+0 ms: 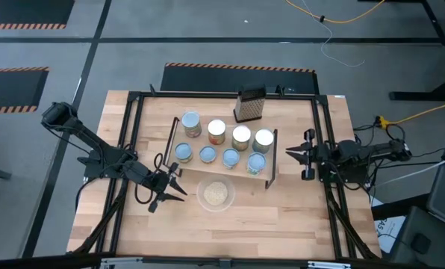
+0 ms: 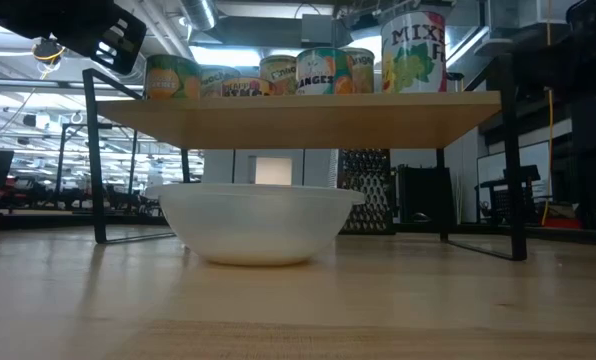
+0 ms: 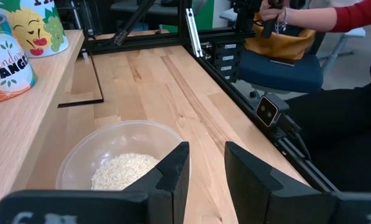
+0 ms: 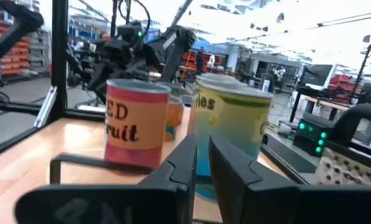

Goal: Pick and place cans onto a shelf
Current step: Return to Home Position

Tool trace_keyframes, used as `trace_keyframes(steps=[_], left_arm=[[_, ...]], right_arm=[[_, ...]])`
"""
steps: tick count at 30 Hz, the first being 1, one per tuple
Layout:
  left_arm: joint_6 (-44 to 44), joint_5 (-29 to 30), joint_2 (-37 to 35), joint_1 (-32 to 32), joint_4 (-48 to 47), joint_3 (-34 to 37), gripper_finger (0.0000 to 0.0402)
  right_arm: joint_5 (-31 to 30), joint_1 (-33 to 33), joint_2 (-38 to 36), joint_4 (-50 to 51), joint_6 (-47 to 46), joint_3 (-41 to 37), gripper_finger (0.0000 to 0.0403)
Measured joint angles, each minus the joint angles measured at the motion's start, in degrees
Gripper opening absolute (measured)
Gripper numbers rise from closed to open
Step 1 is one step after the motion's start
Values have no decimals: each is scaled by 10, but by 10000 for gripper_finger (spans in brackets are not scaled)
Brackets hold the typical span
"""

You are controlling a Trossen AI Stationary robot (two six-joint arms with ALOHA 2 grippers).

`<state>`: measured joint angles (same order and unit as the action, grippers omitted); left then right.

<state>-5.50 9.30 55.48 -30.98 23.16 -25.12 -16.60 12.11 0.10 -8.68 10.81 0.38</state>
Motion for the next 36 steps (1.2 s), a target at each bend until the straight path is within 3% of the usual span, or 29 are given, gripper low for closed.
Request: trace_keyframes(steps=[5, 36], left_arm=[[0, 0, 0, 0, 0, 0, 94], [0, 0, 0, 0, 0, 0, 94]], right_arm=[[36, -9, 0, 21, -10, 0, 48], [37, -9, 0, 51, -15, 0, 48]])
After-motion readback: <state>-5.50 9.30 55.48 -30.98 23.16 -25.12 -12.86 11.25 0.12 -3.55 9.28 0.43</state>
